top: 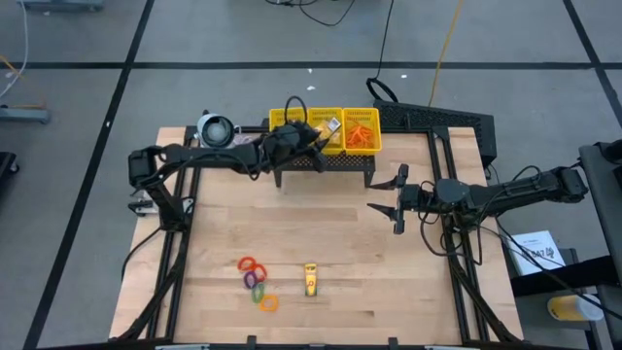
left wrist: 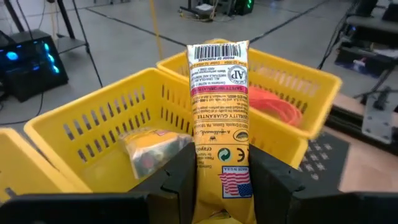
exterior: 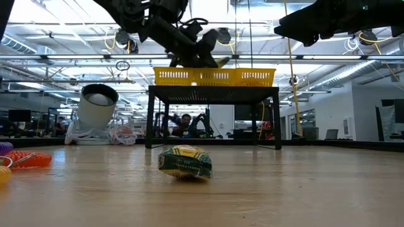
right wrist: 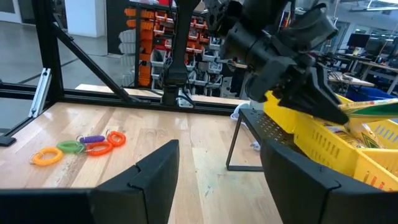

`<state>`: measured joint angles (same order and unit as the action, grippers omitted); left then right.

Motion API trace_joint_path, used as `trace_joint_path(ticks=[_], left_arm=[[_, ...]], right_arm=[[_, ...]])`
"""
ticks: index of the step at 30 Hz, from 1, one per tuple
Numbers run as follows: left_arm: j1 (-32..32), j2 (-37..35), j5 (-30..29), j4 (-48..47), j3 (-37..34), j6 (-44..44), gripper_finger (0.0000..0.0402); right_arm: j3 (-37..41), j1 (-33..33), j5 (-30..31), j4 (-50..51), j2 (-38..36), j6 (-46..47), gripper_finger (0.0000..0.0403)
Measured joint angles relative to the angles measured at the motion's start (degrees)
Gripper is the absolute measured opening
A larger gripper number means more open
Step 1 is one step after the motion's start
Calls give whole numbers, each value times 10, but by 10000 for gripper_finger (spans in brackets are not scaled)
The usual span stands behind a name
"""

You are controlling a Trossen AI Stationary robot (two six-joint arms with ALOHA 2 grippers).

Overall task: Pick & Place Office Desk Supplies
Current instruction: Put the crayons box into the middle yellow bin on the shelf

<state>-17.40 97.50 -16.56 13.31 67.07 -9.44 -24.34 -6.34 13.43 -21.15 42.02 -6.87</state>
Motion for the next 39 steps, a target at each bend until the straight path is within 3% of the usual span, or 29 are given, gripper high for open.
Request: trace_joint_path(ticks=[39], left_arm=[[13, 4, -2, 3, -1, -11, 124]], right_arm=[[0, 0, 0, 0, 0, 0, 215]])
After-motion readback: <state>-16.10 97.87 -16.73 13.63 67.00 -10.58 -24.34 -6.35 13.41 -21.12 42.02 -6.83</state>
